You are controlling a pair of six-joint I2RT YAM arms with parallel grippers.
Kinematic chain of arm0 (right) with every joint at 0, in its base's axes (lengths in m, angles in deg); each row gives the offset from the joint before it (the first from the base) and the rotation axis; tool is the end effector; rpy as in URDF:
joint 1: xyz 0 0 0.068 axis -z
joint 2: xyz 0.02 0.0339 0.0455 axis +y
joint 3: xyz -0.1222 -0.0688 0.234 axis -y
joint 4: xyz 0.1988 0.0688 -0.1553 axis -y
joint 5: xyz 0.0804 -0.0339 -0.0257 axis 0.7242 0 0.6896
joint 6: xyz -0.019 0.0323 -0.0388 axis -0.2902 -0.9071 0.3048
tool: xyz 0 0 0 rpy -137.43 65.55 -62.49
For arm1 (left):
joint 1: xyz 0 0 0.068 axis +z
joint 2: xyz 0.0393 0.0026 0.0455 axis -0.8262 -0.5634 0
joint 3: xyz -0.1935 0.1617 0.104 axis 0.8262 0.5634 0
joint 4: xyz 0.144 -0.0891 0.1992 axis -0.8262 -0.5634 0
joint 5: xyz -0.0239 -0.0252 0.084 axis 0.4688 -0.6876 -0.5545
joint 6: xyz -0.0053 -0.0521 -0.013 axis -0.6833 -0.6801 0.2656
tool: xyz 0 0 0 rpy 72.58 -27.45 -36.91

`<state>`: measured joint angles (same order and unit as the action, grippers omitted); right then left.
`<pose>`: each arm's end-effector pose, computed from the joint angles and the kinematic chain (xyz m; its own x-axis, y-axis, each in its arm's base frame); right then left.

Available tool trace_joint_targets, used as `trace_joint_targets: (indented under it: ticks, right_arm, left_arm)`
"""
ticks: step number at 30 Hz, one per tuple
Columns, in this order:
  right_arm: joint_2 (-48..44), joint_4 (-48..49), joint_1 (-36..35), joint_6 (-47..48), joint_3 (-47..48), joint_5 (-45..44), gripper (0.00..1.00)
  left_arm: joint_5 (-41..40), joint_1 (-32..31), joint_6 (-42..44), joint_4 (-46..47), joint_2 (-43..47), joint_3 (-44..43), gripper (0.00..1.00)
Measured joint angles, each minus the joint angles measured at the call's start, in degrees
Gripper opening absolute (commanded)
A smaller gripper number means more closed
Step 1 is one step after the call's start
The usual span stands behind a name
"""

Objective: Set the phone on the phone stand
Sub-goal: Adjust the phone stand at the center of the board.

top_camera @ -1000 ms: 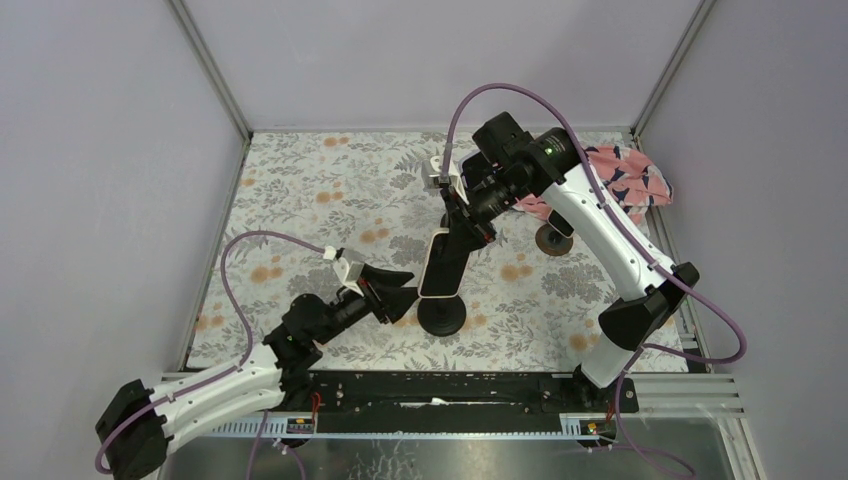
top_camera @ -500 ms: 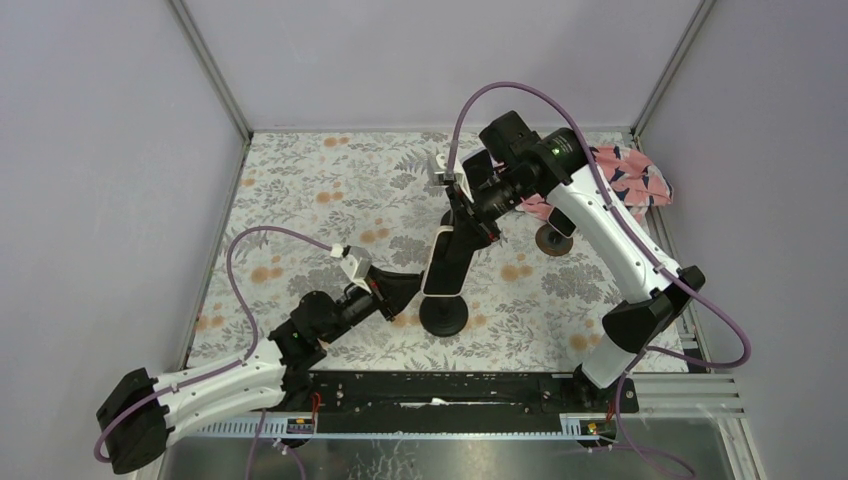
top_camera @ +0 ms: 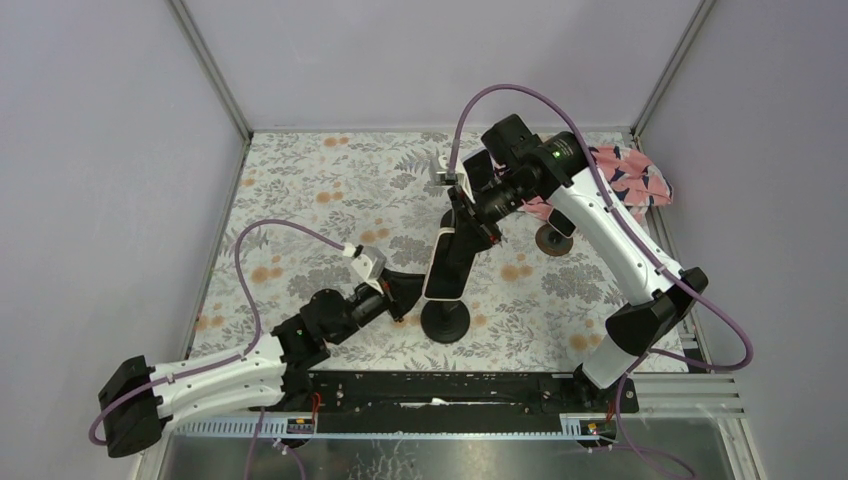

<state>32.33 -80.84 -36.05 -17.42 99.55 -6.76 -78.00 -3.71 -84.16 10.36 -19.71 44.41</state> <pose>0.2315 0.2060 0.4194 -0.0623 -0.4904 -0.8693 -0.9553 -0.2228 0.1941 0.0965 -0.1552 0.2458 -0.2575 -0.2477 -0.9340 0.7542 0.5528 -0.3545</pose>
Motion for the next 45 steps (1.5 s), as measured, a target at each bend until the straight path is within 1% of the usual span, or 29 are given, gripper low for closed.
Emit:
trace_joint_targets:
  ticks: [4,6,10,13,16,20,22,24,27,29,34,39,42,45]
  right_arm:
    - [-0.5,0.1,-0.8,0.7,-1.5,1.3,0.0]
    - [-0.6,-1.2,-2.3,3.6,-1.5,1.9,0.0]
    - [-0.6,-4.0,-6.8,12.4,-1.1,4.1,0.0]
    - [-0.6,-5.8,-8.1,16.5,-1.1,5.0,0.0]
    - [-0.1,-7.6,-8.2,16.9,0.7,3.7,0.0]
    - [0.1,-8.0,-7.8,14.8,6.8,-0.2,0.0]
    - [-0.8,-7.8,-6.4,13.6,8.4,-0.5,0.0]
    - [-2.2,-8.0,-2.5,12.3,8.8,0.3,0.0]
    - [-4.9,-6.8,7.0,9.7,8.3,0.8,0.0]
    - [-7.0,-4.3,10.0,8.1,6.1,0.3,0.0]
    - [-12.9,-0.4,10.9,3.8,-3.1,-0.3,0.0]
    - [-14.0,2.7,13.0,1.2,-8.4,-0.4,0.0]
    - [-14.0,4.6,14.8,0.0,-10.8,-0.4,0.0]
    - [-14.0,6.1,16.0,-0.7,-12.3,-0.3,0.0]
  left_arm:
    - [-4.6,-3.7,1.9,-1.0,-1.2,-1.5,0.0]
    - [-5.7,-4.8,2.3,-0.9,-2.0,-1.9,0.0]
    - [-6.4,-5.6,2.2,-0.1,-3.1,-2.3,0.0]
    - [-6.6,-5.8,2.0,-0.2,-3.1,-2.3,0.0]
    - [-7.0,-5.8,2.0,-1.0,-3.0,-2.2,0.0]
    - [-7.2,-5.8,2.0,-1.1,-2.2,-1.5,0.0]
    - [-7.2,-5.8,2.0,-1.2,-1.6,-1.2,0.0]
    - [-7.2,-5.8,2.0,-1.5,-1.2,-1.0,0.0]
    - [-7.7,-5.8,2.0,-2.3,-0.4,-1.0,0.0]
    - [-8.3,-5.8,1.9,-2.7,0.0,-1.0,0.0]
    - [-12.3,-5.8,1.9,-4.8,1.4,-1.0,0.0]
    - [-19.4,-5.9,1.5,-6.2,1.6,-1.7,0.0]
    - [-24.2,-7.0,1.1,-6.1,-0.3,-2.6,0.0]
    - [-30.4,-10.4,1.4,-4.5,-4.1,-4.0,0.0]
